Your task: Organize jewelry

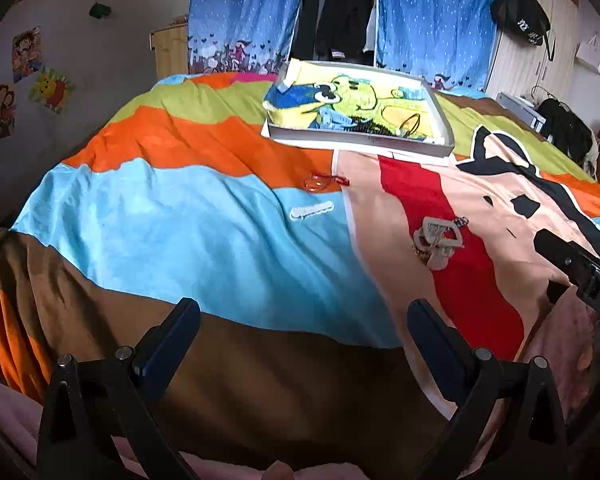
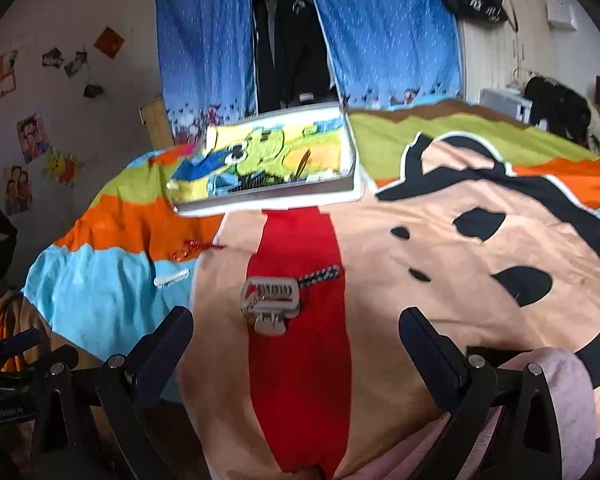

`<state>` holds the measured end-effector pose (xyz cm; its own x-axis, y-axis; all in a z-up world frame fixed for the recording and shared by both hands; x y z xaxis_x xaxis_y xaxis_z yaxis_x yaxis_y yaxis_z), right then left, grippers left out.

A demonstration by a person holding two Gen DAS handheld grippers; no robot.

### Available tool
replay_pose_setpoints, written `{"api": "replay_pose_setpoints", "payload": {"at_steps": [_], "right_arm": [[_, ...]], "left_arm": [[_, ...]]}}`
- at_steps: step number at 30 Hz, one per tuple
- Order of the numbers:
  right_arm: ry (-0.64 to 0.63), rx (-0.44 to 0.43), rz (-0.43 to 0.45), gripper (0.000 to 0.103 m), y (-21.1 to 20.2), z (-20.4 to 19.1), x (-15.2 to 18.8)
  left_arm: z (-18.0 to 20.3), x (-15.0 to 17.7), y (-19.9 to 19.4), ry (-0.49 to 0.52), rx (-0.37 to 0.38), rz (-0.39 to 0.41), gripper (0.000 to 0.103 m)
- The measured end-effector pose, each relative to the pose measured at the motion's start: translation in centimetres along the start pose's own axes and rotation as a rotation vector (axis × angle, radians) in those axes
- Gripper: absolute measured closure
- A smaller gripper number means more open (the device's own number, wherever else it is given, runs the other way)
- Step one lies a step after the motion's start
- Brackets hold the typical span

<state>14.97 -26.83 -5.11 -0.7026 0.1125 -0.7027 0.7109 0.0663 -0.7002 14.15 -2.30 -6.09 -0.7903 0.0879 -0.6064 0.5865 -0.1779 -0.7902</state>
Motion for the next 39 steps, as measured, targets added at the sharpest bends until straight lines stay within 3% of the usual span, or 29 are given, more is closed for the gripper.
{"api": "replay_pose_setpoints", "payload": {"at_steps": [7, 13, 19, 29, 30, 32, 34, 37, 39], "right_arm": [[-0.008, -0.056, -0.122, 0.000, 2.6, -0.6, -0.1], [0.066, -0.193, -0.259, 0.000, 5.9, 0.1, -0.8], [0.144, -0.276, -0.351, 0.000, 8.9, 0.9, -1.3], [0.168, -0.292, -0.396, 0.003, 11.6, 1.2, -1.6], [0.163, -0.290, -0.399, 0.004, 11.7, 1.1, -1.6], [0.146, -0.270, -0.385, 0.016, 11.6, 1.0, -1.6], [0.118, -0.244, -0.364, 0.020, 11.2, 0.8, -1.8], [0.062, -0.229, -0.331, 0.027, 10.8, 0.0, -2.1], [0.011, -0.220, -0.321, 0.032, 10.9, -0.9, -2.2]], "left_arm": [[-0.5, -0.6, 1.9, -0.005, 0.006, -0.071, 0.002], [-1.6, -2.1, 3.5, -0.035, 0.035, -0.111, 0.002], [-3.0, -4.0, 6.2, -0.047, 0.061, -0.134, 0.002], [-4.0, -6.6, 10.2, -0.011, 0.124, -0.146, 0.002], [-4.0, -6.8, 10.5, -0.003, 0.126, -0.145, 0.002], [-4.1, -7.3, 11.0, 0.013, 0.125, -0.136, 0.003], [-4.2, -7.6, 11.5, 0.024, 0.128, -0.128, 0.005], [-4.3, -8.1, 12.3, 0.036, 0.145, -0.120, 0.017], [-4.3, -8.3, 13.1, 0.051, 0.163, -0.128, 0.030]]}}
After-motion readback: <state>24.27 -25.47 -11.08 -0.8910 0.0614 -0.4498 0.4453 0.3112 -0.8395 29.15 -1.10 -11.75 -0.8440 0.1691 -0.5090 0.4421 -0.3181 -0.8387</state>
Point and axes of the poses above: each gripper's, at about its wrist camera, not at the fingertips, and y roughly the way its jaws point, z to its right, x to its underside, the point moved 2 cm from there along y, roughly the way its jaws point, and after that the axes turned 4 degrees about -z, right-handed, at the moved point
